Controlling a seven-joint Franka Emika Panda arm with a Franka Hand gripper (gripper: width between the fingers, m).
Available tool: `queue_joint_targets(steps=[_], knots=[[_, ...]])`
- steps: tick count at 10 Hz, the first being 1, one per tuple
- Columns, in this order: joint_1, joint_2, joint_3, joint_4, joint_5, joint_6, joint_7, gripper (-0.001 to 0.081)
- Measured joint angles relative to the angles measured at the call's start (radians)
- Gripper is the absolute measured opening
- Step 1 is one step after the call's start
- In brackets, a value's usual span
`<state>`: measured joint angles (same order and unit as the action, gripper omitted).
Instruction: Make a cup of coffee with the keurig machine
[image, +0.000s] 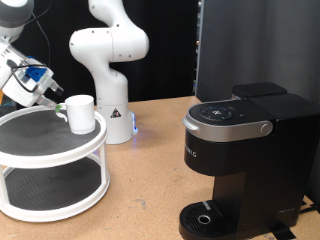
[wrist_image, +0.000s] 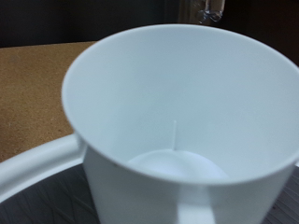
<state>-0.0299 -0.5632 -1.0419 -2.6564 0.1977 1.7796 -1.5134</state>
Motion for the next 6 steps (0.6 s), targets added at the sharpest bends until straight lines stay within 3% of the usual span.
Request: queue_joint_targets(steps=[3,6], knots=[[0.009,0.004,-0.009,-0.017,0.005,0.011,-0.01,0.0808],[0.011,0.004,-0.008,-0.048,0.021,0.101,-0.01,0.0808]])
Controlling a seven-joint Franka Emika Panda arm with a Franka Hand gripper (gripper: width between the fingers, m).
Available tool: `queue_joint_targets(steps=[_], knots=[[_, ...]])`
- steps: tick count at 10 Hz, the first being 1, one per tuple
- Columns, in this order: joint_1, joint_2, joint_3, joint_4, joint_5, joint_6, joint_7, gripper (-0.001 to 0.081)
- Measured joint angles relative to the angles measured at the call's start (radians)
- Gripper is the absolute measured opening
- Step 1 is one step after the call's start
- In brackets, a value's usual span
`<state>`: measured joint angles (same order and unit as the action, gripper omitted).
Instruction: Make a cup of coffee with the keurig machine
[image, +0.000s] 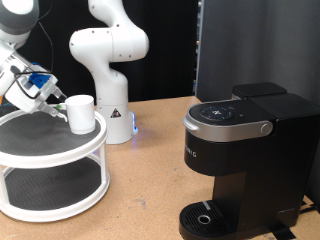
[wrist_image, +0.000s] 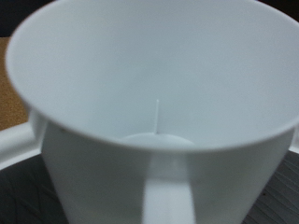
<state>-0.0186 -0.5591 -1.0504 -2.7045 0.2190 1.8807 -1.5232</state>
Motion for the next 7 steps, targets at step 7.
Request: queue_joint_targets(steps=[7], knots=[[0.026,0.002,0.0,-0.007,0.043,0.022,0.0,0.0547]])
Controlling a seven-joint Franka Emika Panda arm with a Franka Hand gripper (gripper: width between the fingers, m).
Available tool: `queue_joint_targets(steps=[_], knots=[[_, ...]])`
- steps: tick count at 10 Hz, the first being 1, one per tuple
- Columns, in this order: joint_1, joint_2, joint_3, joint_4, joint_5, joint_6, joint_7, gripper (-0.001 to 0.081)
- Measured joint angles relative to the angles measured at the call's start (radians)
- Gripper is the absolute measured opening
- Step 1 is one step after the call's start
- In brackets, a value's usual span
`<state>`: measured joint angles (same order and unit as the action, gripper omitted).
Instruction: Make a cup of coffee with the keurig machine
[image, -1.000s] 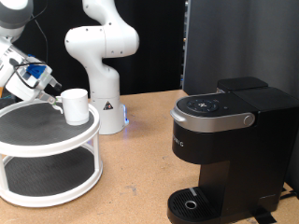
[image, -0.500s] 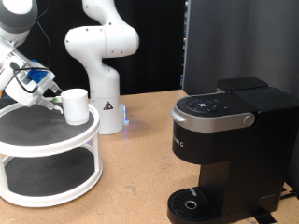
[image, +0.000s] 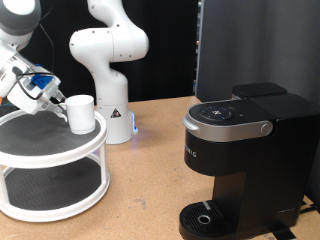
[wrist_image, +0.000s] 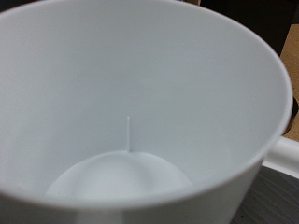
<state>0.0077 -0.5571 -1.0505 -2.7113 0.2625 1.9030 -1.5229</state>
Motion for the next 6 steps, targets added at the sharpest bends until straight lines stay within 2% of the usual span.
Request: queue_joint_targets(steps=[1,2,3,4,5,6], knots=[[0.001,0.0,0.0,0.0,0.0,0.0,0.0,0.0547],[0.001,0.0,0.0,0.0,0.001,0.0,0.0,0.0362],[0.001,0.0,0.0,0.001,0.001,0.0,0.001,0.0225],[0.001,0.0,0.0,0.002,0.001,-0.002,0.003,0.0225],[0.001,0.0,0.001,0.004,0.001,-0.006,0.007,0.0073],[0.001,-0.001,0.002,0.005,0.001,-0.01,0.014,0.0074]])
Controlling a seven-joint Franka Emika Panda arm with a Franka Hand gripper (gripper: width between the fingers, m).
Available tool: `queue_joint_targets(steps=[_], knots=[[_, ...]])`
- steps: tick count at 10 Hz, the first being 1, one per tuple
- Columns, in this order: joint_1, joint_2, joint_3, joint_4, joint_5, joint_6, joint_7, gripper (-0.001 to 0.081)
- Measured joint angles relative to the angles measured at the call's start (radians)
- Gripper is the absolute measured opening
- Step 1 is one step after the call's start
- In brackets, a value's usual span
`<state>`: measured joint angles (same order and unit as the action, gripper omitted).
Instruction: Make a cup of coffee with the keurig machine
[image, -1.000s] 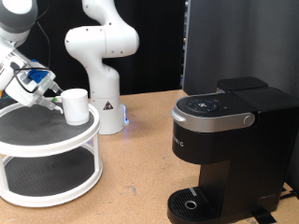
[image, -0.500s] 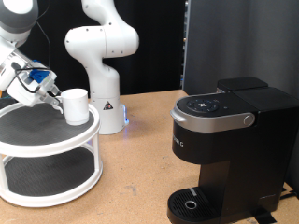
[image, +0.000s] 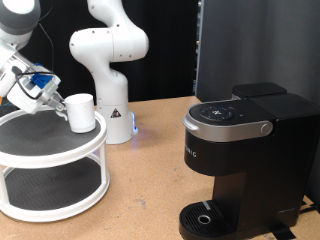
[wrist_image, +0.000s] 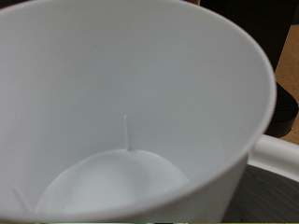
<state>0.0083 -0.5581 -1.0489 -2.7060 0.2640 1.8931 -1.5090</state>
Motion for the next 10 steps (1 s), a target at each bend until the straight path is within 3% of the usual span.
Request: queue_joint_targets(steps=[3,8,10], knots=[[-0.004,-0.011,0.022,0.01,0.009,-0.024,0.066,0.0074],[-0.025,-0.106,0.134,0.063,0.055,-0.166,0.268,0.0074],[-0.025,-0.104,0.132,0.05,0.089,-0.141,0.268,0.0074]])
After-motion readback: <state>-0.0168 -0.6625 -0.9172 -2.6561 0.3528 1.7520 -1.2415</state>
